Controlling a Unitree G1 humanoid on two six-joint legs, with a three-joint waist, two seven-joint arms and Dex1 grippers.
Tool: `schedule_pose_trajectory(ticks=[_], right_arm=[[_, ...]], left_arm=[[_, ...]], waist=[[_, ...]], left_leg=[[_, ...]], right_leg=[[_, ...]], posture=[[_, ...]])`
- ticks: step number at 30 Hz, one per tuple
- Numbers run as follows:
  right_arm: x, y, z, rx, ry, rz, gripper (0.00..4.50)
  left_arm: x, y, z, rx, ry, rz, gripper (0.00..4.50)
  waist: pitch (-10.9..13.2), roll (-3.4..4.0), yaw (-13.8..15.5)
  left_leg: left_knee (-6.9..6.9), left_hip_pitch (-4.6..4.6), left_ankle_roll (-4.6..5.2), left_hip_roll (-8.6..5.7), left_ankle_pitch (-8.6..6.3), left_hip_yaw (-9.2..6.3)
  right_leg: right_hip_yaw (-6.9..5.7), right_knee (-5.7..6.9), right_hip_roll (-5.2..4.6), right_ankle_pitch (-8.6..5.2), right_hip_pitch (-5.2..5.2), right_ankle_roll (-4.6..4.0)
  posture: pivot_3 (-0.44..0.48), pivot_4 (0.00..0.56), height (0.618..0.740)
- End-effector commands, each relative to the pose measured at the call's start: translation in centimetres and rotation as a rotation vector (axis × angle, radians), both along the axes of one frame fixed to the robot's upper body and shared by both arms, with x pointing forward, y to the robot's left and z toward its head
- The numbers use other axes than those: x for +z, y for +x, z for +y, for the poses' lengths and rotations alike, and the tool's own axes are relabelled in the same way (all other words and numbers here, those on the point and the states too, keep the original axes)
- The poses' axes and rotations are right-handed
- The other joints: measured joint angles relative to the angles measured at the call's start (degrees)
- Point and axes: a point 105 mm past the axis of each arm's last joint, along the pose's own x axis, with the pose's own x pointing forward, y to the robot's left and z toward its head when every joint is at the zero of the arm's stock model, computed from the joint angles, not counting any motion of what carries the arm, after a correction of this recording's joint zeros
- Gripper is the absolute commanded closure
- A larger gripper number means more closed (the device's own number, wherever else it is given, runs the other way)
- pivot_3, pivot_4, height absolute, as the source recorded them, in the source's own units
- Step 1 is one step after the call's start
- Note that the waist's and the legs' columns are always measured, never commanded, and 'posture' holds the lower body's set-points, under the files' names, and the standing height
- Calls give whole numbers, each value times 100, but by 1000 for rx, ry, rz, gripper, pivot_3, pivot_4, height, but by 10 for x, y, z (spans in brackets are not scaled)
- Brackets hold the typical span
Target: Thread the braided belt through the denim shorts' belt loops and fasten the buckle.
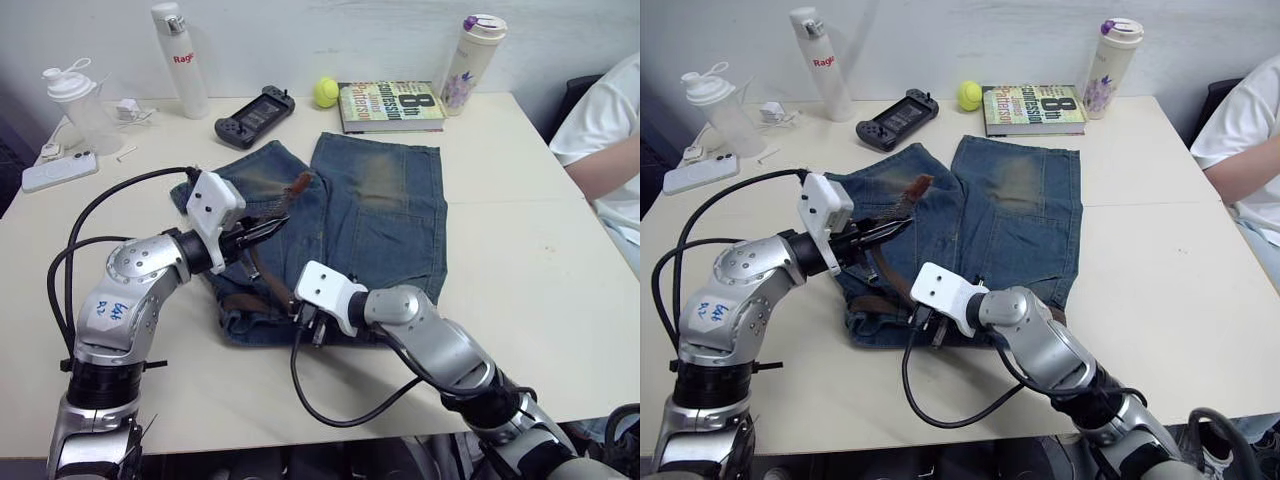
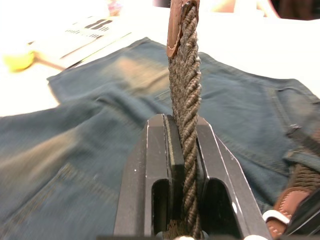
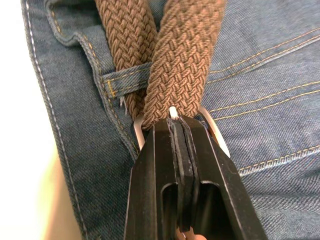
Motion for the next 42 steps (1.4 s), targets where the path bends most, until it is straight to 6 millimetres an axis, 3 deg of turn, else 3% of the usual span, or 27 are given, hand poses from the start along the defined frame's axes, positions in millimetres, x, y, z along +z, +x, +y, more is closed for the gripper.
schedule_pose_trajectory(ticks=[1, 10, 17, 23, 31, 37, 42], right_arm=[[-51, -16, -4, 35, -162, 206, 4464], [-70, -18, -4, 57, -253, 288, 4464], [-80, -20, -5, 101, -329, 244, 4464], [-81, -26, 3, 146, -333, 222, 4464], [-79, -24, 6, 146, -324, 201, 4464], [-78, -24, 6, 151, -322, 196, 4464], [-78, -23, 6, 146, -317, 191, 4464]], left_arm=[[21, -2, -16, -97, -10, -74, 4500], [33, 8, -58, -306, -36, -72, 4500], [37, 7, -111, -566, -25, -51, 4500], [33, 12, -155, -709, -18, -15, 4500], [36, -16, -225, -933, 2, -29, 4500], [31, -37, -249, -1028, 5, -23, 4500], [30, -32, -246, -1000, -18, -21, 4500]], waist=[[-1, -2, 2], [-14, -8, -14], [-75, 26, 75], [-123, -5, 46], [-133, 28, 74], [-175, 65, 167], [-196, 100, 174]], left_leg=[[2, 0, 0, 0, 0, 0], [3, 10, -2, 5, 1, 5], [11, 14, 3, -5, 1, 4], [11, 33, 12, -4, -4, 12], [3, 59, 21, -8, -9, 7], [3, 85, 45, -16, -30, -3], [0, 91, 58, -25, -39, -6]], right_leg=[[0, -1, 0, 0, 2, 0], [1, 0, 6, 0, 5, 0], [-1, -9, -1, 0, 22, 0], [4, -32, 3, 0, 48, 0], [-9, -61, -6, -1, 79, 0], [-12, -81, -20, -1, 116, 1], [-14, -87, -29, -2, 126, 3]], posture=[[0, 150, 740], [0, 150, 740], [0, 150, 740], [0, 150, 740], [0, 150, 740], [0, 150, 740], [0, 150, 740]])
